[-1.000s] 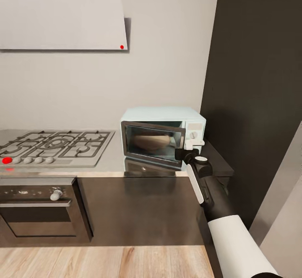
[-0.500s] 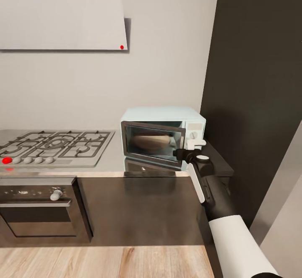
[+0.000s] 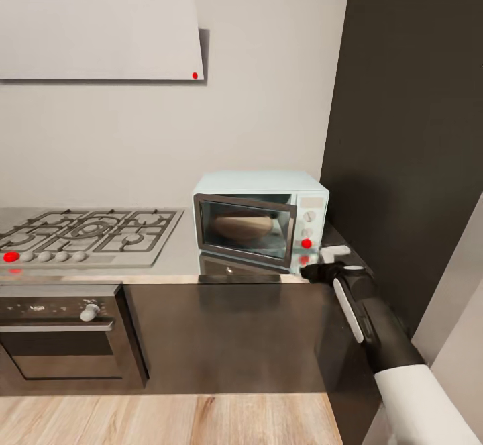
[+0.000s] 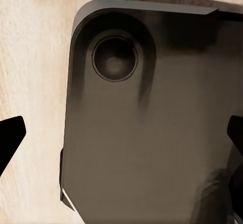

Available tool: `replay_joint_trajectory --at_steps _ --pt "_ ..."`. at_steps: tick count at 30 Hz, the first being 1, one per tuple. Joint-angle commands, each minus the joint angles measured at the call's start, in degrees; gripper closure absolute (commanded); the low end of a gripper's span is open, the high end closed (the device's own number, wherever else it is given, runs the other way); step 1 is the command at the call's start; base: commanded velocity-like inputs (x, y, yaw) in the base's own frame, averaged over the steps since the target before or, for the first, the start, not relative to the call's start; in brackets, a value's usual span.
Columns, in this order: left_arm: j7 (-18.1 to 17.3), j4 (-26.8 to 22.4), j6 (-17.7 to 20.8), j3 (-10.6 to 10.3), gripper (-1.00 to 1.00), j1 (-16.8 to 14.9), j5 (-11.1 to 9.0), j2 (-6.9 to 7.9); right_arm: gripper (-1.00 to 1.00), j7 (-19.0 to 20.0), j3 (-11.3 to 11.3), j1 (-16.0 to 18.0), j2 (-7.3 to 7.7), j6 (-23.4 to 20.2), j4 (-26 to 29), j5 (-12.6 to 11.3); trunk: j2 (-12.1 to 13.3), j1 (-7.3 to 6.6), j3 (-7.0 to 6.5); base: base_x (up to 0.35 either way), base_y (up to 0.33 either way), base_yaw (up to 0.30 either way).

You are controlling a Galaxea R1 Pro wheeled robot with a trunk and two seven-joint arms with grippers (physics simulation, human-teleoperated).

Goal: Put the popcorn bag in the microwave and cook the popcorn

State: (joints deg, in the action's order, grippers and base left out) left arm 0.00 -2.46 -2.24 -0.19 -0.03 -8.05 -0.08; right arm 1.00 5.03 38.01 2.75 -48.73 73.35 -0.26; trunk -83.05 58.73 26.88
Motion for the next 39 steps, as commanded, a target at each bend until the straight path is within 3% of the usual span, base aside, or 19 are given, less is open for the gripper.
replay_joint_trajectory --at_steps 1,3,8,16,27,31,35,39 --pt "0.0 0.0 -0.13 -0.07 -1.0 -0.01 -0.48 -0.01 -1.0 0.76 0.0 -0.06 1.42 -0.25 0.03 -0.23 -0.03 0.0 0.05 0.0 0.0 0.0" --pt "0.0 0.0 -0.13 -0.06 -1.0 0.0 -0.44 -0.01 -1.0 1.04 -0.63 -0.16 2.98 0.12 0.19 -0.06 -0.03 0.0 0.05 0.0 0.0 0.0" --pt "0.02 0.0 -0.13 0.21 -1.0 -0.02 -0.6 0.08 -1.0 -1.62 -5.69 -0.21 3.21 3.46 0.38 0.35 -0.03 0.0 0.05 0.052 0.0 0.0" --pt "0.0 0.0 -0.13 0.09 -1.0 0.0 -0.56 0.17 -1.0 -1.79 -5.67 -0.21 2.79 5.93 0.33 0.28 -0.03 0.0 0.05 0.305 0.0 0.0" --pt "0.0 0.0 -0.13 0.02 -1.0 -0.02 -0.48 0.0 -1.0 -0.6 -5.56 -0.21 2.41 5.93 0.35 -0.53 -0.03 0.0 0.05 0.278 0.0 0.0" --pt "0.0 0.0 -0.13 0.02 -1.0 -0.03 -0.48 -0.01 -1.0 5.3 -5.53 -0.21 1.2 5.41 0.3 -0.63 -0.03 0.0 0.05 0.023 0.0 0.0" --pt "0.0 0.0 -0.13 0.02 -1.0 0.01 -0.48 0.03 -1.0 13.35 -5.5 -0.21 1.28 5.16 0.32 -0.62 -0.03 0.0 0.05 0.002 0.0 0.0" --pt "-0.07 0.0 -0.16 0.1 -1.0 0.0 -0.61 0.15 -1.0 17.88 -5.47 -0.21 1.35 5.14 0.33 -0.54 -0.03 0.0 0.05 -0.002 0.002 0.0"
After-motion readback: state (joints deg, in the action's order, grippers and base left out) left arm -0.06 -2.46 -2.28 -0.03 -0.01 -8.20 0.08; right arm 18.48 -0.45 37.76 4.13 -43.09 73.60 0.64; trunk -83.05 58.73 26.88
